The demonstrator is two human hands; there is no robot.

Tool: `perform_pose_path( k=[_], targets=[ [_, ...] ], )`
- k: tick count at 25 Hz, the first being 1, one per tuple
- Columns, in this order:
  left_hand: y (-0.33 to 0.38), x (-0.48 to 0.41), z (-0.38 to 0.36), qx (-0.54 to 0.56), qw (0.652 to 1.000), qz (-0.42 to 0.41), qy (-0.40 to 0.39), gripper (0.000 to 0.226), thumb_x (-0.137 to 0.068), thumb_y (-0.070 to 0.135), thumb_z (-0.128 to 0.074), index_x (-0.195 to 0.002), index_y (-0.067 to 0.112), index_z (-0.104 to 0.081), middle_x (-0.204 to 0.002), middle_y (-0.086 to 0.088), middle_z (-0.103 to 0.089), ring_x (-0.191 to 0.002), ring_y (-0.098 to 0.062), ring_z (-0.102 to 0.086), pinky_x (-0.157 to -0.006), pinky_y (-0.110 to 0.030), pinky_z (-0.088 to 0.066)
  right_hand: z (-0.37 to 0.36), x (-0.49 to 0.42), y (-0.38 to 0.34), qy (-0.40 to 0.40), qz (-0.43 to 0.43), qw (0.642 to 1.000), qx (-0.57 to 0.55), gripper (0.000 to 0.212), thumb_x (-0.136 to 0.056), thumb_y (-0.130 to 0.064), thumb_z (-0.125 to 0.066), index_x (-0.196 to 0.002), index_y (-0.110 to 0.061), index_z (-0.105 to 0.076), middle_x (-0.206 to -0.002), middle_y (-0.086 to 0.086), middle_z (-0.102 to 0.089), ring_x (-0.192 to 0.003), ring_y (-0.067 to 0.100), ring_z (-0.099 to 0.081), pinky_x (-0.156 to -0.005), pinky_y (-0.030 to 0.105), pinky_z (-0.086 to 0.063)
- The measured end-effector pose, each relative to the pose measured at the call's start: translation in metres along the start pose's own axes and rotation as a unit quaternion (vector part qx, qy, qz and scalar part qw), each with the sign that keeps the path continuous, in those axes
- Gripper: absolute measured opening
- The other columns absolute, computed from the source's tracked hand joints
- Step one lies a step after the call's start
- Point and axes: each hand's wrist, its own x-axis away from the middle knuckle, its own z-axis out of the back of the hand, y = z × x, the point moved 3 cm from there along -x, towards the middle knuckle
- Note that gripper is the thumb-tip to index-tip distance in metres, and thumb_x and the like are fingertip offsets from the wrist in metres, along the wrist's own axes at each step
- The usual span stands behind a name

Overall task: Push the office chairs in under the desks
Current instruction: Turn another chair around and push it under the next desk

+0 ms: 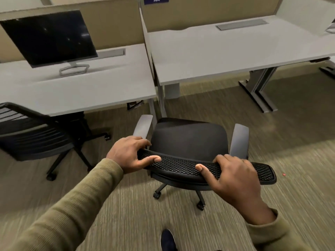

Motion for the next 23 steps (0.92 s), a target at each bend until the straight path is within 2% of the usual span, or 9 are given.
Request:
perform_pose_path(
  k=[5, 10, 15, 20, 23],
  targets=[
    [0.010, -0.095, -0.014, -0.005, 1.000, -0.005, -0.021, 0.103, -0.069, 0.099, -0.017, -0.117, 0.024, -0.069, -0.100, 0.006, -0.068, -0.090, -0.014, -0.062, -0.077, -0.030, -0.051, -0.012, -0.071, 0.058, 0.011, -0.008, 1.000, 0.008, 0.072, -0.087, -0.086, -0.023, -0.078, -0.025, -0.060, -0.070, -0.007, -0.057, -0.069, 0.021, -0.059, -0.069, 0.039, -0.043],
    [0.031, -0.174, -0.031, -0.014, 1.000, -0.001, -0.012, 0.098, -0.072, 0.098, -0.018, -0.113, 0.025, -0.069, -0.093, 0.008, -0.066, -0.085, -0.012, -0.059, -0.071, -0.027, -0.046, -0.022, -0.139, 0.127, 0.019, 0.015, 1.000, 0.009, 0.068, -0.087, -0.086, -0.029, -0.074, -0.026, -0.058, -0.067, -0.008, -0.055, -0.064, 0.018, -0.057, -0.064, 0.036, -0.041],
    [0.061, -0.255, -0.045, -0.006, 0.999, 0.032, -0.011, 0.098, -0.071, 0.098, -0.016, -0.111, 0.026, -0.070, -0.091, 0.010, -0.063, -0.084, -0.011, -0.057, -0.073, -0.029, -0.049, -0.033, -0.214, 0.201, 0.024, 0.043, 0.999, 0.012, 0.067, -0.087, -0.086, -0.029, -0.069, -0.026, -0.054, -0.064, -0.007, -0.053, -0.062, 0.018, -0.055, -0.061, 0.036, -0.039],
    [0.079, -0.329, -0.056, -0.007, 0.998, 0.059, -0.027, 0.096, -0.070, 0.100, -0.014, -0.106, 0.030, -0.069, -0.090, 0.012, -0.060, -0.083, -0.009, -0.057, -0.073, -0.033, -0.054, -0.039, -0.286, 0.255, 0.017, 0.073, 0.997, 0.024, 0.071, -0.087, -0.087, -0.025, -0.067, -0.026, -0.054, -0.061, -0.008, -0.051, -0.060, 0.017, -0.054, -0.060, 0.033, -0.034],
    [0.082, -0.370, -0.063, -0.005, 0.997, 0.067, -0.027, 0.091, -0.070, 0.100, -0.015, -0.096, 0.031, -0.068, -0.083, 0.015, -0.055, -0.077, -0.008, -0.054, -0.066, -0.030, -0.049, -0.044, -0.324, 0.279, 0.010, 0.081, 0.997, 0.018, 0.074, -0.086, -0.088, -0.021, -0.068, -0.026, -0.056, -0.061, -0.008, -0.052, -0.059, 0.016, -0.053, -0.059, 0.032, -0.033]
  ],
)
